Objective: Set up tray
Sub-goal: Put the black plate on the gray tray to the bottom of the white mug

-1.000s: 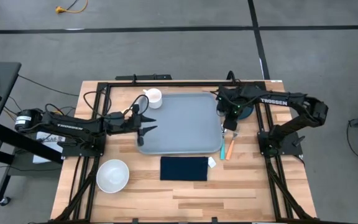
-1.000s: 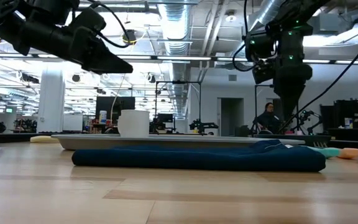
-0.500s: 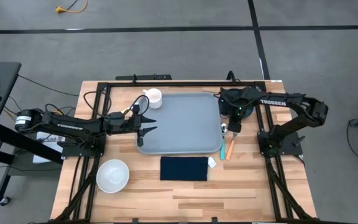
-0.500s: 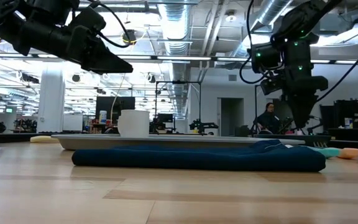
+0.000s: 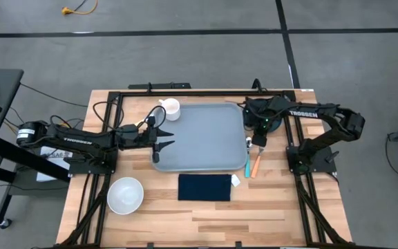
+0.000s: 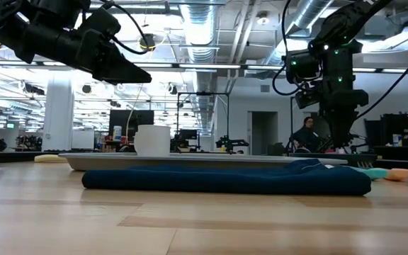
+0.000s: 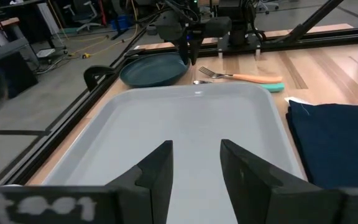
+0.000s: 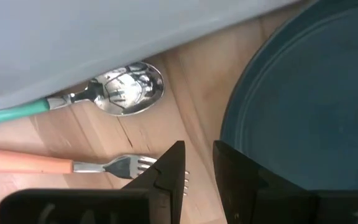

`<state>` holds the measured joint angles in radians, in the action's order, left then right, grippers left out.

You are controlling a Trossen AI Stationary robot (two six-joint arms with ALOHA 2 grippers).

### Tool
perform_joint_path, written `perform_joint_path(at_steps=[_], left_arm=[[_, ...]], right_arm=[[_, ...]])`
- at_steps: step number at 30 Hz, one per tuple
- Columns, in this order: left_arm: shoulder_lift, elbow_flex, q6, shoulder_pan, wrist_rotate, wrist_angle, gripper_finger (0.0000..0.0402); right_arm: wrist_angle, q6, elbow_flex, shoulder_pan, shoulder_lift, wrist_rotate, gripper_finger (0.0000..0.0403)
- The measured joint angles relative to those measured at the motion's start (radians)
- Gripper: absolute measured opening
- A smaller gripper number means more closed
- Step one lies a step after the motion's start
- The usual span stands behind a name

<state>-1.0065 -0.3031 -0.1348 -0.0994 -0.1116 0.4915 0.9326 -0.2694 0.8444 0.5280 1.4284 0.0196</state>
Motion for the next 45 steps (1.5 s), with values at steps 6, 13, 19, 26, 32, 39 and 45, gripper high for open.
perform_joint_path(at_steps=[6, 13, 19, 26, 32, 39, 45], left_arm=[[0.0, 0.0, 0.0, 0.0, 0.0, 0.0, 0.0123], [0.0, 0.0, 0.0, 0.0, 0.0, 0.0, 0.0123], [0.0, 0.0, 0.0, 0.0, 0.0, 0.0, 0.0123], [0.0, 0.0, 0.0, 0.0, 0.0, 0.0, 0.0123], [0.0, 0.0, 0.0, 0.0, 0.0, 0.0, 0.0123], [0.0, 0.0, 0.0, 0.0, 0.0, 0.0, 0.0123], [0.0, 0.0, 0.0, 0.0, 0.0, 0.0, 0.0123]], right_arm=[[-0.011, 0.013, -0.007, 0.001, 0.0, -0.029, 0.0077], [-0.068, 0.017, -0.088, 0.004, 0.0, -0.032, 0.0077], [-0.094, 0.026, -0.101, 0.004, 0.0, -0.072, 0.0077], [-0.101, 0.026, -0.101, 0.002, 0.0, -0.073, 0.0077], [-0.101, 0.026, -0.102, 0.002, 0.0, -0.071, 0.0077], [-0.104, 0.035, -0.102, 0.002, 0.0, -0.07, 0.0079], [-0.105, 0.037, -0.102, 0.002, 0.0, -0.07, 0.0103]])
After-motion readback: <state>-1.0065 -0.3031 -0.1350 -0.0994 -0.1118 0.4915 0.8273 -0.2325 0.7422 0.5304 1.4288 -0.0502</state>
